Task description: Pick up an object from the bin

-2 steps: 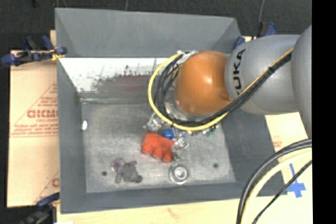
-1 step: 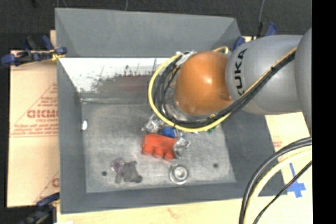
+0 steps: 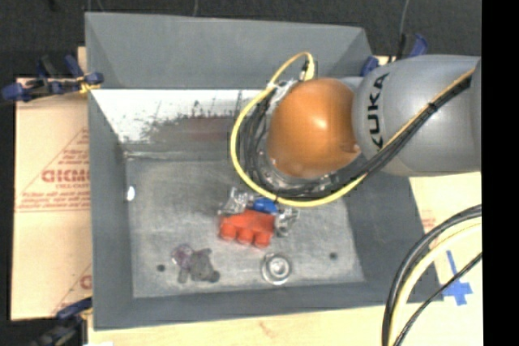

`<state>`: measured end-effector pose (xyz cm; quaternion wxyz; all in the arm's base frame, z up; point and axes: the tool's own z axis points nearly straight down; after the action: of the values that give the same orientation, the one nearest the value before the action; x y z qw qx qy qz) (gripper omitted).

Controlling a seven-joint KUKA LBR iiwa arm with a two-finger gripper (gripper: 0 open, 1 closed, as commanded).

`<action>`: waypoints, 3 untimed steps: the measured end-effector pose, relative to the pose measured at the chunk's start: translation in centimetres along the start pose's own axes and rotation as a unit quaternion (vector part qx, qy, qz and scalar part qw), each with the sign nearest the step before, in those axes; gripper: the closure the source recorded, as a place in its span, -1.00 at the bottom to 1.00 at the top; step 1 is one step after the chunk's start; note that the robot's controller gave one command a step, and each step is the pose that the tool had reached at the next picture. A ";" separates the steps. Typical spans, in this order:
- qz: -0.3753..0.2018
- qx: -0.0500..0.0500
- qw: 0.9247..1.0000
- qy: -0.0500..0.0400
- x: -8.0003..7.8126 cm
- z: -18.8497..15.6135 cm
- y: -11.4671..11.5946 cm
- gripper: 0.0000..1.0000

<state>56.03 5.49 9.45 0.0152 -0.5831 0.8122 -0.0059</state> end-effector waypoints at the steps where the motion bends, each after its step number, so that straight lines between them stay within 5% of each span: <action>1: -0.109 0.002 0.994 -0.002 -0.5 0.1 0.1 -1.00; 2: -0.183 0.003 0.983 -0.001 -1.6 0.2 -0.2 -1.00; 3: -0.182 0.002 0.983 0.003 -1.4 0.2 -0.3 1.00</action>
Offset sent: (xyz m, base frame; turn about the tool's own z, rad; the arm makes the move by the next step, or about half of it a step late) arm -0.0123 0.0166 -0.0209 -0.3233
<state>56.74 6.76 9.30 0.0126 -0.7212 0.6925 -0.0114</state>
